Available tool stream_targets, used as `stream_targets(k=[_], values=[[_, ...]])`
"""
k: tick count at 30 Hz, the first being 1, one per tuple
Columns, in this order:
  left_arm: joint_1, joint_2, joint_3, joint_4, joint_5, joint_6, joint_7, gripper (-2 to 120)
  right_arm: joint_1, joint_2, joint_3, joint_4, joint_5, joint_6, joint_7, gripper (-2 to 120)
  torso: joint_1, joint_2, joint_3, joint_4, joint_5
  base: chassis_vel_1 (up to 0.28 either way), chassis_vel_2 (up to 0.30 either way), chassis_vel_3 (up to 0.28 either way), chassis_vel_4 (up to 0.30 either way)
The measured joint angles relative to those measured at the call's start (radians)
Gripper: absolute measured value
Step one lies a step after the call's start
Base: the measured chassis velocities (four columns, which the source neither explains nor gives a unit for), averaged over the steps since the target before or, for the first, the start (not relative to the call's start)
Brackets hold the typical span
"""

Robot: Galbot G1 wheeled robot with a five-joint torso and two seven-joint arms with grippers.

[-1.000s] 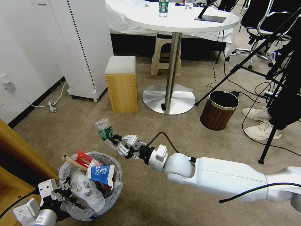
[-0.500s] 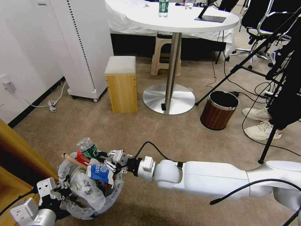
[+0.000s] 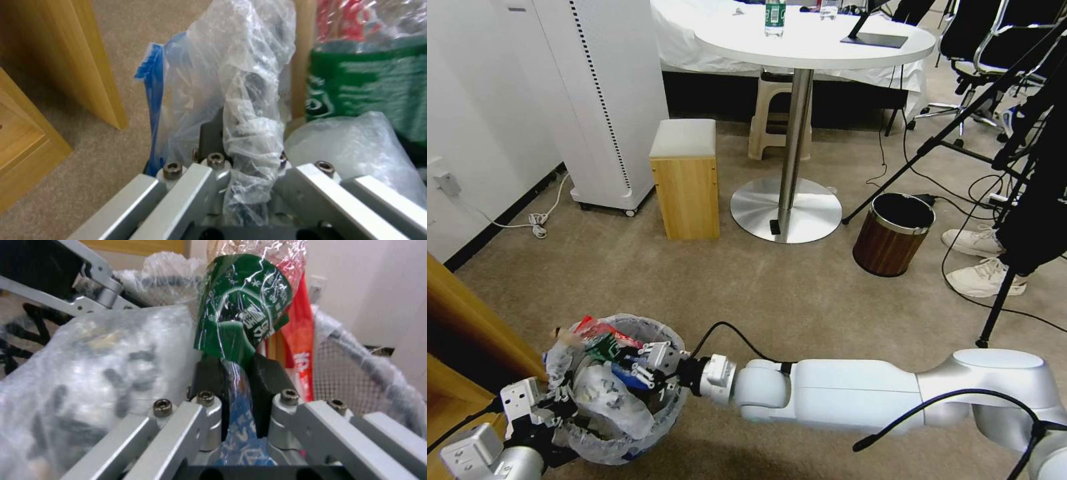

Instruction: Pick up the trash bin and place the garbage on the floor into it.

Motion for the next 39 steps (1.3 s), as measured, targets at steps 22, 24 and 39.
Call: stream_targets(k=[22,24,39], values=[[-0.007,0.002,-0.006,0.019,-0.017,0.001,0.003,0,0.015,0.001,-0.015,0.047,0.012,-0.017,0.065,43,0.0,0.0,0.0,-0.0002,0.0,0.0,0.0,0.0,0.0],[-0.008,0.004,-0.01,0.022,-0.022,0.002,0.001,0,0.016,-0.001,-0.013,0.057,0.015,-0.013,0.061,52,0.0,0.0,0.0,-0.0001,0.0001,0.0,0.0,0.0,0.0],[-0.011,0.013,-0.019,0.036,-0.045,0.008,-0.012,0,0.016,-0.028,-0.005,0.1,0.011,-0.004,0.066,100,0.0,0.0,0.0,-0.0001,0.0,0.0,0.0,0.0,0.0]])
